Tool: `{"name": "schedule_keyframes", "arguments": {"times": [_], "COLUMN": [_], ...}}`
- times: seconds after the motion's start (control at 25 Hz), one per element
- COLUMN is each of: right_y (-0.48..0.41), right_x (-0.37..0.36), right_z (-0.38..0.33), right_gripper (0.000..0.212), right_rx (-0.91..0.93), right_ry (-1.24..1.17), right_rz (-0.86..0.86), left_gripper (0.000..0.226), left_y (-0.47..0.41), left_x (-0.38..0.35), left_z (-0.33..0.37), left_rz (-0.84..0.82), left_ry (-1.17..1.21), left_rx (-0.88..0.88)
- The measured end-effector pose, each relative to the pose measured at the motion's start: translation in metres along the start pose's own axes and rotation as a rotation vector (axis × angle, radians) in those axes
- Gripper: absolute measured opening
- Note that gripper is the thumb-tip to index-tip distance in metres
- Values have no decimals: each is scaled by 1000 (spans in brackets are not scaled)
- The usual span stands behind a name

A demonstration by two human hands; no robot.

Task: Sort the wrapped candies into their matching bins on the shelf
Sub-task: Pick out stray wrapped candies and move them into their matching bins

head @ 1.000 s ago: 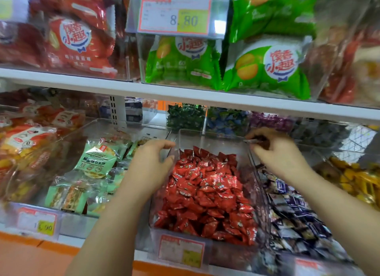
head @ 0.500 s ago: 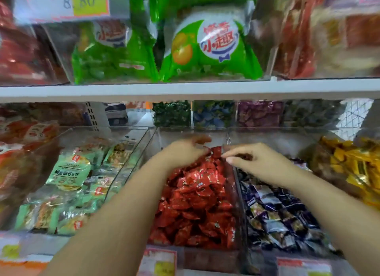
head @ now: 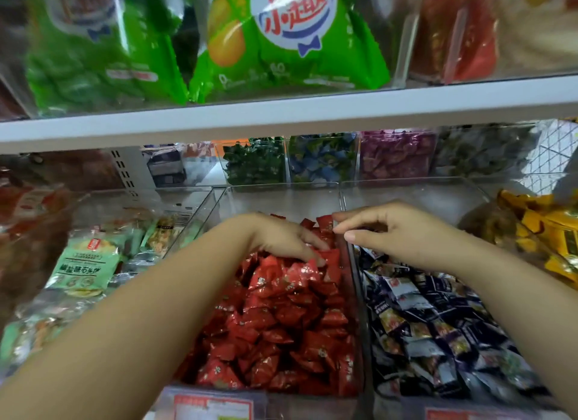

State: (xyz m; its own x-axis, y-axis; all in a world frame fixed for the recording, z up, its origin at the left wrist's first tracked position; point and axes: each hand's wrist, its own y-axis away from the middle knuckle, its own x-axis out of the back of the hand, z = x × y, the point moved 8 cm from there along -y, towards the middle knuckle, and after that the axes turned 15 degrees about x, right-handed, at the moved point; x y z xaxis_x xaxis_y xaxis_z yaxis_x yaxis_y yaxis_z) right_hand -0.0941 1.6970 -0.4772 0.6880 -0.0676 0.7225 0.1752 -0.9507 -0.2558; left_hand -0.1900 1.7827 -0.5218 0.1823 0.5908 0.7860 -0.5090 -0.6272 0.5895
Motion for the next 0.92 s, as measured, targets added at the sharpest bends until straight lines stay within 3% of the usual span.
{"name": "schedule_keyframes", "arguments": {"times": [0.2,0.52,0.68,0.84,0.92], "right_y": [1,2,2,0,0], "right_x": [-1,-2,-1,-2,-2], "right_z": [-1,0,0,0,1], "right_gripper": [17,17,16,16,16], "right_rx": [-21,-41,-39,-39,-42], "right_ry": [-21,-43,-31,-34,-45], "right_rz": [-5,-17,-18,-23,-21], "left_gripper": [40,42,38,39,36], "left_y": [27,46,58,36,16], "left_x": [-11,-28,-16,37,41], "left_z": [-18,-35,-39,-57,-76], "left_rz": [-39,-86,-139,241,312], "left_ry": [-75,-120,82,454,536], "left_rx": [-4,-73,-50,51,174]}}
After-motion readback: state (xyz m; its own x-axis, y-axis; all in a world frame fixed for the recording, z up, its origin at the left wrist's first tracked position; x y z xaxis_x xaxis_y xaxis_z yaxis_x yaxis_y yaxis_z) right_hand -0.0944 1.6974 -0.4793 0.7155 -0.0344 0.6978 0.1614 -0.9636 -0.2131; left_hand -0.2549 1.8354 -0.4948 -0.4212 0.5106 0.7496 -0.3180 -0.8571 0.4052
